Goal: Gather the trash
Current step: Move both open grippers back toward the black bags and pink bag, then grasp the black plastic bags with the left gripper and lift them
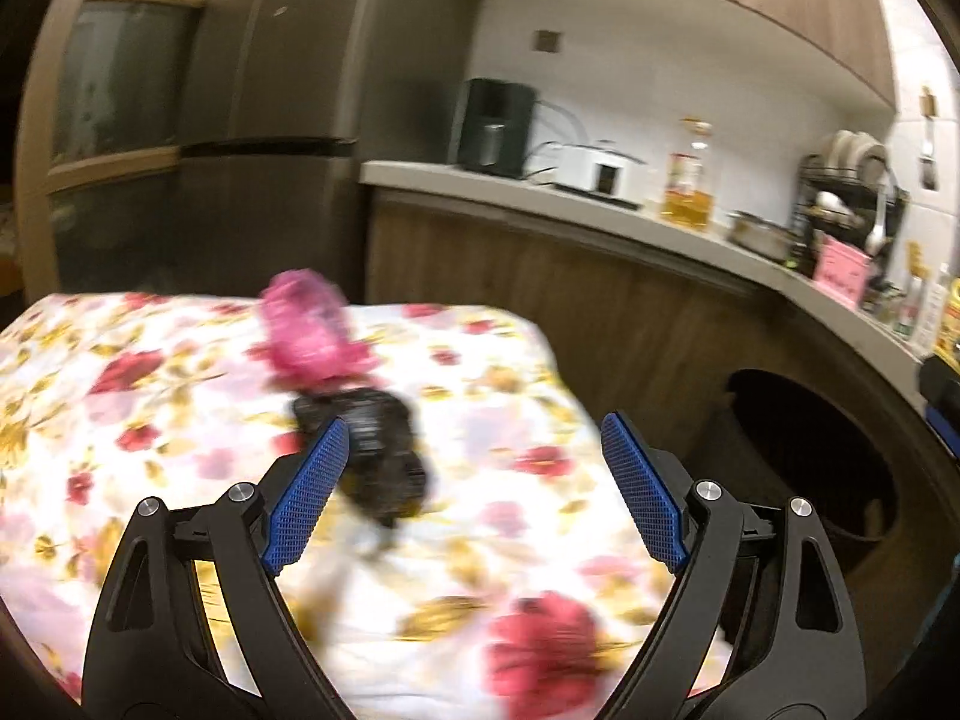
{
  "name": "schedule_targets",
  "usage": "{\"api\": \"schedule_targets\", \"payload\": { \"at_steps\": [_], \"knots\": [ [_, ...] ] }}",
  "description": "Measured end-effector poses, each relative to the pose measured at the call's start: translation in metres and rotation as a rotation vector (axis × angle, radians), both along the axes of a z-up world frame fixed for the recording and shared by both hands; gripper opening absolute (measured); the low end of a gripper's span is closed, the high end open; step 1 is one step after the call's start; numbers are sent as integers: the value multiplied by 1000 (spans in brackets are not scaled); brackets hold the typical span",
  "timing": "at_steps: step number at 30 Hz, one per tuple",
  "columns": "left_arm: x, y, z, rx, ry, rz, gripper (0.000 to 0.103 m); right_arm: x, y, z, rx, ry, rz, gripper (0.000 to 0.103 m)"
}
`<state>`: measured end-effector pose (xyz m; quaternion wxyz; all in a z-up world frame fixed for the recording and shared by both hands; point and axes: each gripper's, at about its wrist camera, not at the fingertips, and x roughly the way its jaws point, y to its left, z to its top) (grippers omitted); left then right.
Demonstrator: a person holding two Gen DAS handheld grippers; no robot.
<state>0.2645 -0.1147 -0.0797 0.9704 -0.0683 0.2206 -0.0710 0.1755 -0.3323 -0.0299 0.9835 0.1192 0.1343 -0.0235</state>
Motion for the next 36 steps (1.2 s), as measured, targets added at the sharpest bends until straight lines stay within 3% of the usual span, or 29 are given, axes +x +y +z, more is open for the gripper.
{"api": "schedule_targets", "payload": {
  "at_steps": [12, 18, 22, 25, 36],
  "knots": [
    [42, 31, -21, -3, 73, 65, 81, 20, 45, -2, -45, -2, 51, 77],
    [56, 33, -33, -7, 137, 43, 57, 33, 64, -4, -57, 9, 81, 77],
    [61, 35, -40, -24, 172, 14, 27, 39, 76, -6, -68, 17, 103, 77],
    [61, 41, -42, -54, 180, 0, 16, 43, 82, -8, -76, 21, 114, 77],
    [30, 83, -30, -99, 110, 25, 11, 64, 117, -15, -80, 36, 174, 77]
  ]
}}
